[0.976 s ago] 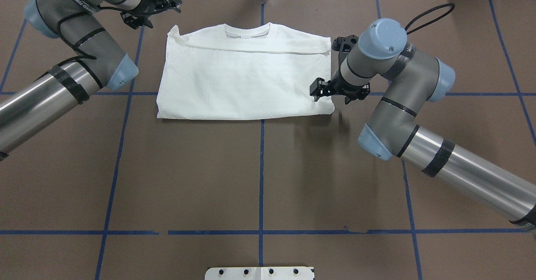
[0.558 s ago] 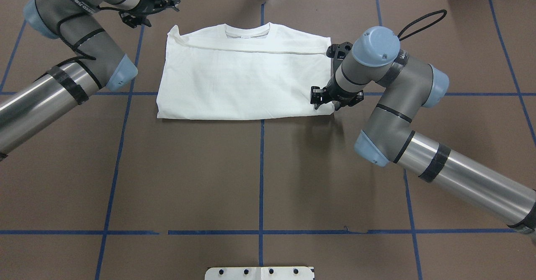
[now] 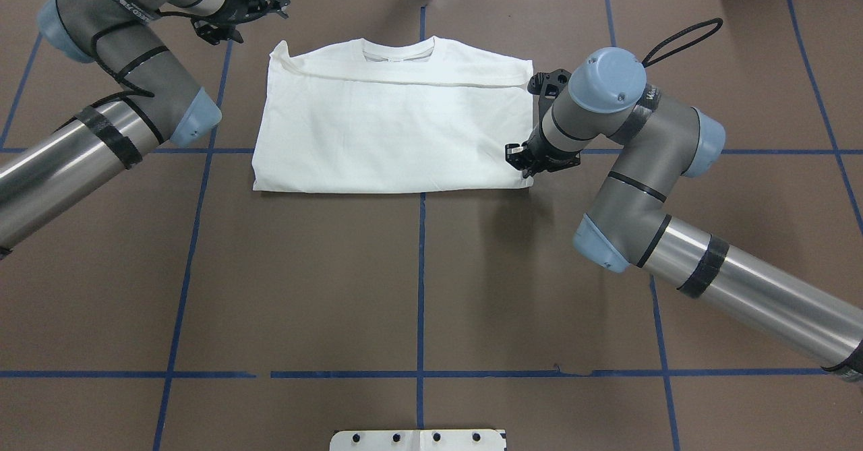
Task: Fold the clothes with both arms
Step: 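Move the right gripper to the folded shirt's side edge and grasp, then drag the folded shirt away from the left arm with the right gripper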
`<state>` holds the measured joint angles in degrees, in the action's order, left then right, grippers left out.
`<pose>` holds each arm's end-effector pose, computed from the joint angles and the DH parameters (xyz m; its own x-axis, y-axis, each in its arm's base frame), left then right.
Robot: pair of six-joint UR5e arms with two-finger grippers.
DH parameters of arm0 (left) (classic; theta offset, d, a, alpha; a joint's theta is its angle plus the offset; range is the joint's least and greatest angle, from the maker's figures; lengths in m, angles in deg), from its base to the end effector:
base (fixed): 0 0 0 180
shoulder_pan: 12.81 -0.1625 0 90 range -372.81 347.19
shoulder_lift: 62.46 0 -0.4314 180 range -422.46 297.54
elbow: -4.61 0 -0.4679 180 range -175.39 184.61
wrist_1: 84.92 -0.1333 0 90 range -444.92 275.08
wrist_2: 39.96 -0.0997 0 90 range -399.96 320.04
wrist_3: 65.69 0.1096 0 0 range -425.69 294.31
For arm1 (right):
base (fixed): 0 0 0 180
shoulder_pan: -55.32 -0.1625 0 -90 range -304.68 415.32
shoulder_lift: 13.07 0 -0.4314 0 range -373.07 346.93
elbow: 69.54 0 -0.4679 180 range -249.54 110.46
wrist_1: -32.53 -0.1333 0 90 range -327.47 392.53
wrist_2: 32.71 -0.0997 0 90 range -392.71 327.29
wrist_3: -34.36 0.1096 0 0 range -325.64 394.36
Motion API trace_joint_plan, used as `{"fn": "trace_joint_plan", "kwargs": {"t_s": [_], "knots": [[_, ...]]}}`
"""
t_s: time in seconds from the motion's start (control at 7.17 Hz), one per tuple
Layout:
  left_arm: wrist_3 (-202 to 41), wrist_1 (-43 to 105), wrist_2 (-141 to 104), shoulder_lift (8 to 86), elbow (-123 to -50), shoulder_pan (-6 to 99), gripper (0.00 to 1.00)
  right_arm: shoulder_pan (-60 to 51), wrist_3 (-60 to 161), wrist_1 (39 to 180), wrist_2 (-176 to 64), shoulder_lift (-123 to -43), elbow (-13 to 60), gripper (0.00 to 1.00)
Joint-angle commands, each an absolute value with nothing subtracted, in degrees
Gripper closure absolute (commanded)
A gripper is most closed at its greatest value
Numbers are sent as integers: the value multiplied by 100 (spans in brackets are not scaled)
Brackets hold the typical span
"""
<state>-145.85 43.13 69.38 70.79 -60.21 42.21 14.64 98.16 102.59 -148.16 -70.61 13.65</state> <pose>0.4261 -0.7782 0.3065 0.4201 -0.3191 -0.8495 0.5518 0.8330 -0.0400 -0.5458 -0.5828 0.3220 0.6332 0.0186 0.7737 -0.0849 0.9953 0.0456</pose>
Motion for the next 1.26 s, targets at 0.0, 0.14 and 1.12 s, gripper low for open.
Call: {"fn": "trace_joint_plan", "kwargs": {"t_s": [0.0, 0.14, 1.12], "knots": [[-14585, 4313, 6937, 7079, -6078, 4221, 1, 1385, 9808, 10275, -14846, -7509, 1936, 100], [-14585, 4313, 6937, 7079, -6096, 4221, 1, 1323, 9799, 10293, -14863, -7808, 2262, 100], [-14585, 4313, 6937, 6755, -6674, 4212, 1, 2145, 9808, 12058, -15371, -10620, 5795, 100]]}}
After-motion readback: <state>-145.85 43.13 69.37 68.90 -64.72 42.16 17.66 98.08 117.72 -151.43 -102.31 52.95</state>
